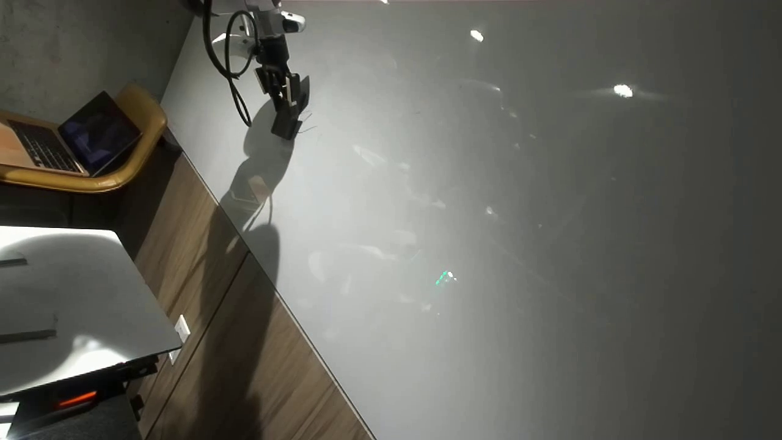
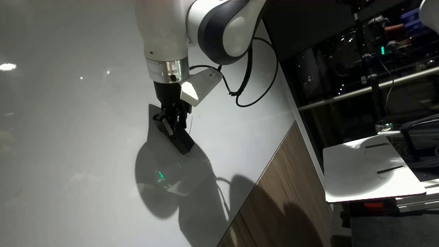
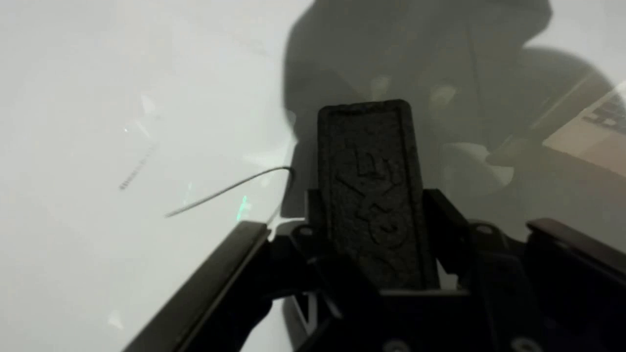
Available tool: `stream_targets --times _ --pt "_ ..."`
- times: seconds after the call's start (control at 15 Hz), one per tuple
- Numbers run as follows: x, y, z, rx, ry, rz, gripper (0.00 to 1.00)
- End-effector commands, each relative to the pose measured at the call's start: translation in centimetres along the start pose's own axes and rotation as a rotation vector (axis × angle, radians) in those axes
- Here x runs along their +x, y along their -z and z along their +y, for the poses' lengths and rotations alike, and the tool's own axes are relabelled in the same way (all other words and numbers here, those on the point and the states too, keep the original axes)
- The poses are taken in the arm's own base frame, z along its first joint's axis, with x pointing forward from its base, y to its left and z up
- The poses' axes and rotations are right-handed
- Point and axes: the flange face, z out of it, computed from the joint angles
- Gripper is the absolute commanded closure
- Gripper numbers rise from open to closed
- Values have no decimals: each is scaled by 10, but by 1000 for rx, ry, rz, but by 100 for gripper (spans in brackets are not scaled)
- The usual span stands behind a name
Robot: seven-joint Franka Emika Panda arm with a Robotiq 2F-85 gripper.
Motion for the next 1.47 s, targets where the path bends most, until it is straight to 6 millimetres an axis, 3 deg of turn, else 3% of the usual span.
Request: stream_targets --times 0.0,0.13,0.8,1.07,1.4 --pt "24 -20 75 -89 -27 44 72" --pt "25 -17 93 -109 -41 39 72" --pt "-2 -54 190 -196 -96 -40 72" --pt "-27 -72 242 -184 -79 -140 72" --pt "-78 -61 261 -123 -8 -308 72"
